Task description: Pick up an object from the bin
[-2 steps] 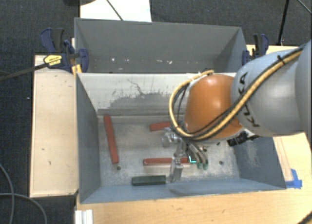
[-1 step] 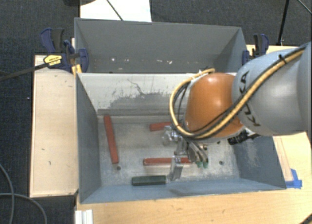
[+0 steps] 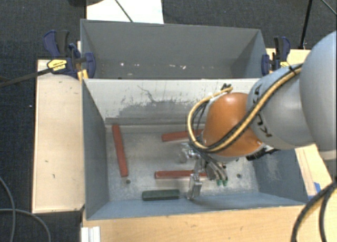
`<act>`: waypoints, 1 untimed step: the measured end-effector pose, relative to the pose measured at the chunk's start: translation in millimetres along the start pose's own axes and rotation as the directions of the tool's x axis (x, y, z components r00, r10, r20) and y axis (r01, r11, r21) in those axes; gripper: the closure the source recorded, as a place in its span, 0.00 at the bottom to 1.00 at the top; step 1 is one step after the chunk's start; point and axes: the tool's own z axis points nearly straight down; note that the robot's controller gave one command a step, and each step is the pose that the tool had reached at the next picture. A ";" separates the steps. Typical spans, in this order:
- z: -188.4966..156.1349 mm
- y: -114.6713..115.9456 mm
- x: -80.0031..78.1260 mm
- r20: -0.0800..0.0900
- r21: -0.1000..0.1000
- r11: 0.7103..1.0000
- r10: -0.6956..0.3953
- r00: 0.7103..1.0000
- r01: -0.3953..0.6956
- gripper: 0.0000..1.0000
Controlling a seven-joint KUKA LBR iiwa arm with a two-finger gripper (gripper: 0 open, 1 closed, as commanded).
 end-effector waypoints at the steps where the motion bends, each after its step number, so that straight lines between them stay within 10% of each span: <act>1: 0.5 6.0 9.6 0.001 0.000 0.991 0.135 0.991 -0.135 0.00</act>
Offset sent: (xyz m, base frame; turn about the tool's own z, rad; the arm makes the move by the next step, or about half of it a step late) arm 0.0000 0.0000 0.0000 0.0000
